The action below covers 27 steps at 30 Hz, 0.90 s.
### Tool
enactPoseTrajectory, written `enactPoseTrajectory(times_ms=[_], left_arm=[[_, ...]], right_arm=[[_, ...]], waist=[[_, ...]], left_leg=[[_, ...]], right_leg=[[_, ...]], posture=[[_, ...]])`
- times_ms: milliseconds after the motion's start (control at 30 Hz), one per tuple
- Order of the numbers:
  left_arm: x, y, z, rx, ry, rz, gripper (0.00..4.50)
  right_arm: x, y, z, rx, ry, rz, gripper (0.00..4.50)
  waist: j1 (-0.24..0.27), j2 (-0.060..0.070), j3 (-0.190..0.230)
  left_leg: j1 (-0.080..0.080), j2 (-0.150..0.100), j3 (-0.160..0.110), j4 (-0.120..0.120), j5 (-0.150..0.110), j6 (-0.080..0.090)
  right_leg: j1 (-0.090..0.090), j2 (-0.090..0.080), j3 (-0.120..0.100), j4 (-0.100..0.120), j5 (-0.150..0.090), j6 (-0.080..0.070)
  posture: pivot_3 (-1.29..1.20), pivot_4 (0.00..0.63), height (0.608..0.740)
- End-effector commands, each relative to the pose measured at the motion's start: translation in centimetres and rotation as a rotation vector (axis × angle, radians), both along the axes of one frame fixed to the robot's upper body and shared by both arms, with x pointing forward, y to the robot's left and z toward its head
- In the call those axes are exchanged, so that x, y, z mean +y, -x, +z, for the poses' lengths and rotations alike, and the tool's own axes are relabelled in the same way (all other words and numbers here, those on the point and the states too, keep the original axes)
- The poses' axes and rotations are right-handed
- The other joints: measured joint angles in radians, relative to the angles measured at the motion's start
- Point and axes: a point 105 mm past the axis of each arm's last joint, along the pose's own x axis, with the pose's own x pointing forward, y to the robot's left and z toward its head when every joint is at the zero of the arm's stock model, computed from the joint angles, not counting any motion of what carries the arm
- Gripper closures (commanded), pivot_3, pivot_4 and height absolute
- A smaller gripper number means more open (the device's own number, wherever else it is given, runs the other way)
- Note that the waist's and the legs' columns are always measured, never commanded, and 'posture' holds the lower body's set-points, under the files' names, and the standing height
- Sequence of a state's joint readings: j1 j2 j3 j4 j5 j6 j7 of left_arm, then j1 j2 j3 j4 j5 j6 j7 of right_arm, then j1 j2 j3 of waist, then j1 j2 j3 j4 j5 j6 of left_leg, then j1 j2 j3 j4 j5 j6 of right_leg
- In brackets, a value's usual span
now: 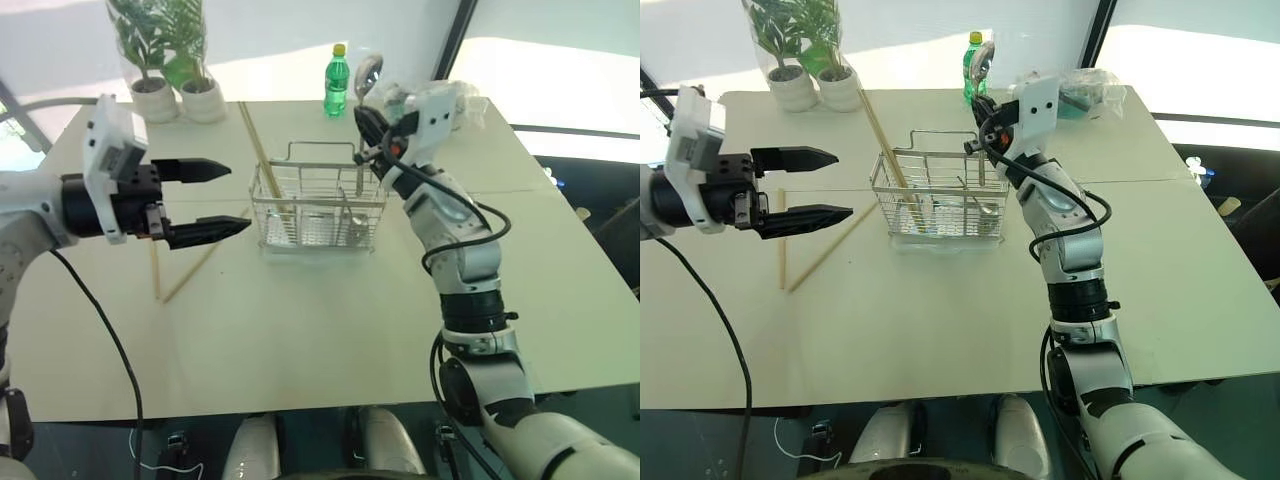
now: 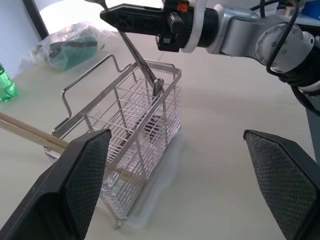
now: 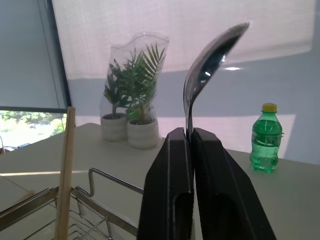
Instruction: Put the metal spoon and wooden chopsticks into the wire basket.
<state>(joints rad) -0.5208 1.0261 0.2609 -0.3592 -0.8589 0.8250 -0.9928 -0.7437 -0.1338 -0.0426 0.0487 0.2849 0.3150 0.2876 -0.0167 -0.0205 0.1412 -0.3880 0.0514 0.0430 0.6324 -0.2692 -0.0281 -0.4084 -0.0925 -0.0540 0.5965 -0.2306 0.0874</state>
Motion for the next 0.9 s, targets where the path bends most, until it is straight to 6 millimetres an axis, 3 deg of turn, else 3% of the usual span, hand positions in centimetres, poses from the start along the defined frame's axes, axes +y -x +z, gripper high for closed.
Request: enactPoseTrajectory(times_ms=[33,167,267,400,500,600,700,900], left_arm=[[0.3,0.4,1.3,-0.056,-0.008,0.015,0.00],[0.3,0.2,1.3,-0.057,-0.007,0.020,0.00],[0.3,0.1,1.3,-0.058,-0.006,0.022,0.00],[0.3,0.0,1.3,-0.057,-0.004,0.024,0.00],[0.7,-0.2,1.4,-0.054,0.011,0.048,0.00],[1.7,-1.0,1.9,-0.068,0.052,0.115,0.00],[3.6,-2.7,3.0,-0.110,0.126,0.275,0.00],[9.1,-6.3,3.0,-0.122,0.179,0.678,0.00]], right_arm=[[-0.2,0.6,1.2,-0.055,-0.032,-0.003,2.60],[-1.1,0.8,1.5,-0.061,-0.024,-0.022,0.54],[-1.5,0.9,1.8,-0.067,-0.019,-0.024,0.54],[-3.0,1.7,4.2,-0.115,0.006,-0.001,0.54],[-4.0,4.5,8.9,-0.214,0.097,0.195,0.54],[-3.8,7.1,9.9,-0.216,0.211,0.394,0.54],[-3.3,9.6,8.9,-0.166,0.336,0.578,0.54],[-2.7,11.6,3.8,-0.032,0.517,0.717,0.54]], waist=[[0.000,0.000,0.000],[0.000,0.000,0.000],[0.001,0.000,0.000],[0.003,0.000,0.000],[0.004,0.003,0.003],[0.005,0.001,0.003],[0.004,-0.002,0.001],[0.005,-0.003,0.002]], left_leg=[[0.000,0.000,0.000,0.000,0.000,0.000],[0.000,0.000,0.000,0.000,0.000,0.000],[0.000,0.000,0.000,0.000,0.000,0.000],[0.000,0.000,0.000,0.000,0.000,-0.001],[0.000,0.000,0.000,0.000,0.000,-0.001],[0.000,0.000,0.000,0.000,0.000,0.000],[0.004,0.001,-0.001,-0.002,0.000,0.000],[0.005,0.001,0.000,0.000,0.000,0.000]], right_leg=[[0.000,0.000,0.000,0.000,0.000,0.000],[0.000,0.000,0.000,0.000,0.000,0.000],[0.000,0.000,0.000,0.000,0.000,0.000],[0.000,0.000,0.000,0.000,0.000,0.000],[0.001,0.000,0.000,0.000,-0.001,-0.001],[0.000,-0.001,0.000,-0.001,-0.001,-0.001],[0.003,0.001,-0.001,-0.001,-0.001,0.000],[0.004,0.001,0.000,0.000,-0.001,-0.001]], posture=[[0.00,0.150,0.717],[0.00,0.150,0.717],[0.00,0.150,0.717],[0.00,0.150,0.717],[0.00,0.150,0.717],[0.00,0.150,0.717],[0.00,0.150,0.717],[0.00,0.150,0.717]])
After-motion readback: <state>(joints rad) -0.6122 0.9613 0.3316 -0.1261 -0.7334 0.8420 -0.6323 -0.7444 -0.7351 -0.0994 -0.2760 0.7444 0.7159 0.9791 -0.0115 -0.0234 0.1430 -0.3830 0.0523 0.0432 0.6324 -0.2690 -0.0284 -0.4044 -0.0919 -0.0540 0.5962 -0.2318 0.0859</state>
